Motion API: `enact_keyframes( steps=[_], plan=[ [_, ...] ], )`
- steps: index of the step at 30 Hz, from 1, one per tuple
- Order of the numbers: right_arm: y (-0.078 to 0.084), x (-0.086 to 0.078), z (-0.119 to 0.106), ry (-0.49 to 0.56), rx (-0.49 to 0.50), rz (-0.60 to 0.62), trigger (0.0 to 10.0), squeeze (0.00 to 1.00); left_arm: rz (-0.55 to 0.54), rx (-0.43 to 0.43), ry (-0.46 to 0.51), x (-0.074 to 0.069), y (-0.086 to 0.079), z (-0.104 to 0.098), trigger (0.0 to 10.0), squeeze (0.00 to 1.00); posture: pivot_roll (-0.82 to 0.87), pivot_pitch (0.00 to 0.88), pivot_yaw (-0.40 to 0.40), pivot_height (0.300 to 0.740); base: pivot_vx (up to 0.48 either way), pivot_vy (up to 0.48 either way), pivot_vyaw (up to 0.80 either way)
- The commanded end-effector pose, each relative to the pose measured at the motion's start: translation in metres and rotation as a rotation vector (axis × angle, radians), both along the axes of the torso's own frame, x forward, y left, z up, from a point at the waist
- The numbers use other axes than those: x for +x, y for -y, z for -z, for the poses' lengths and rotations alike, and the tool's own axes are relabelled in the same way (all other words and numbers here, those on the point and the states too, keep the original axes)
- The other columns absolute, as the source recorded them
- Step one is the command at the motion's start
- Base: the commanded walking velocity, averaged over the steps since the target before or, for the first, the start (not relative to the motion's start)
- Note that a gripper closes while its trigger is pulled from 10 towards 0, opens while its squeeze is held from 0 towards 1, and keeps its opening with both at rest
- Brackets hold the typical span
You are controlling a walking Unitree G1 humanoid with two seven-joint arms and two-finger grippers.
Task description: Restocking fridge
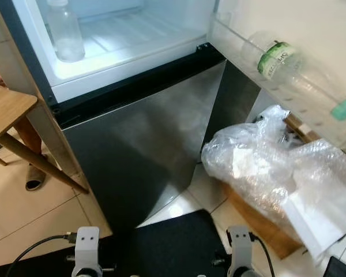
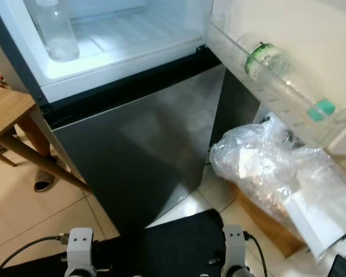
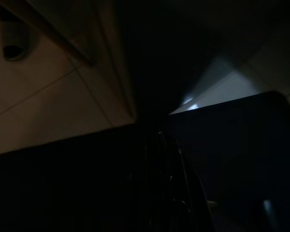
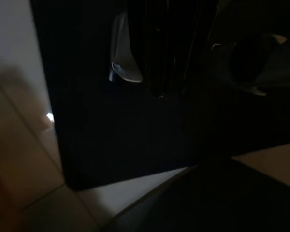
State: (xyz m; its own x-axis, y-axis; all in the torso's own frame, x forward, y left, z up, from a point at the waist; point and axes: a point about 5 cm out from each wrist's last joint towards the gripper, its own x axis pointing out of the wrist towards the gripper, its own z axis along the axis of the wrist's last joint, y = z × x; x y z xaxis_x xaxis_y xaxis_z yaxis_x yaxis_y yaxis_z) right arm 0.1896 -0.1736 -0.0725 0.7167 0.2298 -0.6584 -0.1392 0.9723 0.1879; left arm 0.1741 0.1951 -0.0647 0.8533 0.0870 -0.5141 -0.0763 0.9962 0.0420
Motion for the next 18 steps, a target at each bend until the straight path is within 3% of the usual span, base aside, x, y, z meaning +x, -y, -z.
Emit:
enact_keyframes(
  steps=[1,12,15,16,18],
  plan=[
    [0.0043,-0.0047,0.0023,-0.019,-0.011,0.009,10.0,0.0,-0.021,-0.025,-0.032,-0.0065,0.003,0.0049,10.0,0.0,-0.12,0.105,-0.009,0.74,0.0,0.0,0.0],
    [0.002,-0.0066,0.0033,-0.019,-0.007,0.005,10.0,0.0,-0.018,-0.019,-0.039,-0.008,-0.0033,0.005,10.0,0.0,-0.13,0.102,-0.002,0.74,0.0,0.0,0.0],
    [0.0015,-0.0076,0.0038,-0.021,-0.002,0.01,10.0,0.0,0.005,-0.016,-0.035,-0.0079,-0.0041,0.0044,10.0,0.0,-0.13,0.102,0.002,0.74,0.0,0.0,0.0],
    [0.0073,-0.012,0.0063,-0.049,-0.039,0.013,10.0,0.0,0.097,-0.005,-0.024,-0.0058,-0.0024,0.0024,10.0,0.0,-0.13,0.103,0.002,0.74,0.0,0.0,0.0],
    [0.0073,-0.012,0.0063,-0.049,-0.039,0.013,10.0,0.0,0.097,-0.005,-0.024,-0.0058,-0.0024,0.0024,10.0,0.0,-0.13,0.103,0.002,0.74,0.0,0.0,0.0]
  ],
)
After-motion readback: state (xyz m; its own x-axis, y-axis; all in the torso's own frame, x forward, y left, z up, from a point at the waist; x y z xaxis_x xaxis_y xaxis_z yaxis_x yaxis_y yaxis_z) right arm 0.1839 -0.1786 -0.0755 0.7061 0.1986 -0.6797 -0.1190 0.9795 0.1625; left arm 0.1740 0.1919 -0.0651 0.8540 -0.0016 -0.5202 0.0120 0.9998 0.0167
